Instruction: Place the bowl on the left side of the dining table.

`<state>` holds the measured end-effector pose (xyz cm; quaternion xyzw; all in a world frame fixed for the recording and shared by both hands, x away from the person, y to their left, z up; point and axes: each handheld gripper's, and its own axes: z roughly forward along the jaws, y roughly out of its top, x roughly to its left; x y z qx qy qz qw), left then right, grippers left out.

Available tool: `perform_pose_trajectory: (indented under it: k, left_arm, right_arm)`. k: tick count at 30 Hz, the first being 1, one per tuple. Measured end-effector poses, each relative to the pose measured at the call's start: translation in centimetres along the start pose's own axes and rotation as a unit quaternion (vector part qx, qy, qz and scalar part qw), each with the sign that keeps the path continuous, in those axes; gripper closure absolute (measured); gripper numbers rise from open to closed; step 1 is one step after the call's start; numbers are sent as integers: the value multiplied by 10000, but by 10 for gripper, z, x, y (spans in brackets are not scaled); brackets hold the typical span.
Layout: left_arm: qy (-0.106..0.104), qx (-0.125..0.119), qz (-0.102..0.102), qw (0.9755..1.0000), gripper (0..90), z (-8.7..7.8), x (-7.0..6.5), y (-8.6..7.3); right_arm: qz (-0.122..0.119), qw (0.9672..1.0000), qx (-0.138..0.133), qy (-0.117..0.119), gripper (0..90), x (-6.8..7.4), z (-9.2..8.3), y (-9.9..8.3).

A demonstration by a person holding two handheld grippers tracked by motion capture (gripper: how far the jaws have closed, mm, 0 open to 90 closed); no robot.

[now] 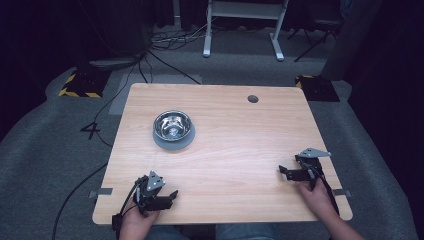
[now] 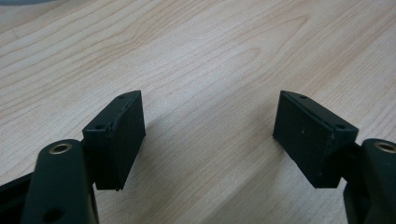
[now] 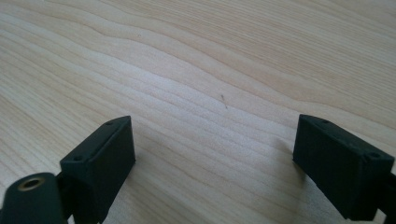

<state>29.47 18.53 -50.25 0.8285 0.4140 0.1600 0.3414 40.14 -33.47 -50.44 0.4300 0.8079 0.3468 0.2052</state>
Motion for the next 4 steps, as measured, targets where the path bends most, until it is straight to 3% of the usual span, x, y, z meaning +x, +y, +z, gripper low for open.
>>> perform_pose_trajectory:
  k: [4]
  left_arm:
    - [5, 11, -40, 10000, 250, 0, 0, 0]
  right_arm:
    - [17, 10000, 15, 5, 127, 0, 0, 0]
